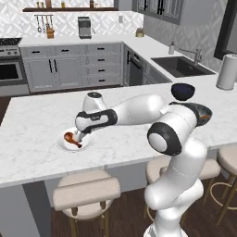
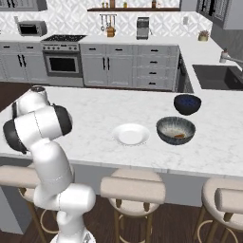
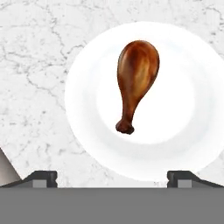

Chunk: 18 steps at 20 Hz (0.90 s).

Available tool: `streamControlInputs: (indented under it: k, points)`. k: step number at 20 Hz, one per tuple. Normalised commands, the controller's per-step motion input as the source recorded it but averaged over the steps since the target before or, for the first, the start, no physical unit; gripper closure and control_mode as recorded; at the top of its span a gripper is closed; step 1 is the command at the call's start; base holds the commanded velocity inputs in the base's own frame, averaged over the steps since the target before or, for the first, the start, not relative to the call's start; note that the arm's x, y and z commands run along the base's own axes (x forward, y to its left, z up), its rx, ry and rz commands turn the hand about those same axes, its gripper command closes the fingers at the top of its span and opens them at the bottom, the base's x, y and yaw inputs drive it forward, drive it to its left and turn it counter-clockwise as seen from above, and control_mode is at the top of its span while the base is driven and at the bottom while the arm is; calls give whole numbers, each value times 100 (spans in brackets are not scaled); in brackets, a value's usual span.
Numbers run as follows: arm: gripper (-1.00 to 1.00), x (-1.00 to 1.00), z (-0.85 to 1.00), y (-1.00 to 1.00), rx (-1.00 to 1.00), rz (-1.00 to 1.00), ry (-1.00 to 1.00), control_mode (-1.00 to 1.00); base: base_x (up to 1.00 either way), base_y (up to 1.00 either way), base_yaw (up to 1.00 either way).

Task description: Pick the chicken drumstick and carrot from their plates and place them in the bowl. Then put the bowl in the fridge.

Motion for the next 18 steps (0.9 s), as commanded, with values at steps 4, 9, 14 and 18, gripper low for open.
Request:
streamControlInputs:
  k: [4,9,14,18]
  points:
    - [-100,59,-45,55,-3,0,2,-100,0,0,0]
    - [-100,28,-27,0,-2,0,5,-100,0,0,0]
    - [-100,21,-23,0,-3,-2,5,-100,0,0,0]
    - [-100,3,-42,9,0,-4,0,-100,0,0,0]
